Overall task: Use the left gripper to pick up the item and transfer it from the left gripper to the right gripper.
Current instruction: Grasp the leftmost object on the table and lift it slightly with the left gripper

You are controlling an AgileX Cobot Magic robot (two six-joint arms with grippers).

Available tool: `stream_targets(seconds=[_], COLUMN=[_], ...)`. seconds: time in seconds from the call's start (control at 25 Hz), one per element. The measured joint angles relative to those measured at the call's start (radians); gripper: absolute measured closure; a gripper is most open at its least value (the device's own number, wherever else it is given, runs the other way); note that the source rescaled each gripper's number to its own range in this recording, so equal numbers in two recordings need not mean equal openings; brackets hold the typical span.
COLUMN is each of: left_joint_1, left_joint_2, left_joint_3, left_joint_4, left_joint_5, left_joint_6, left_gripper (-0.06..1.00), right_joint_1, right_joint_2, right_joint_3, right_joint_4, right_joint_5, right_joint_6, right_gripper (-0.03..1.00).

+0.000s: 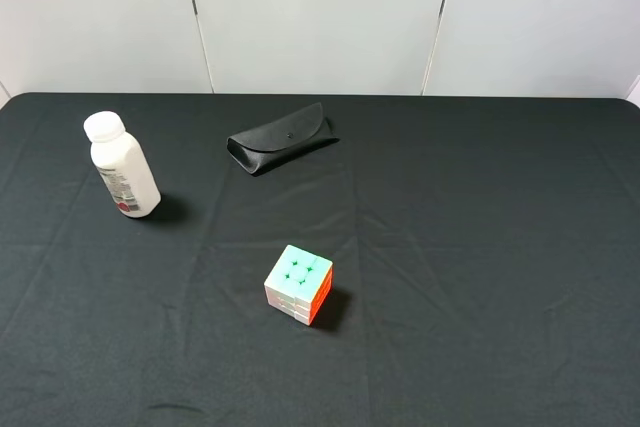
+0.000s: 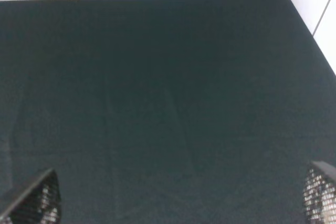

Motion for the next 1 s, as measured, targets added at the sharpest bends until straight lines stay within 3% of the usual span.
stream_targets(seconds=[1.0], left_joint_1=[0.000], left_joint_2=[0.000], left_joint_3=[-0.006], left_joint_4=[0.000], left_joint_5=[0.000], left_joint_6=[0.000], left_gripper=[-0.04], right_joint_1=[0.000], right_joint_2=[0.000], right_joint_3=[0.000], right_joint_4=[0.000], right_joint_5=[0.000], right_joint_6=[0.000], right_gripper=[-0.03])
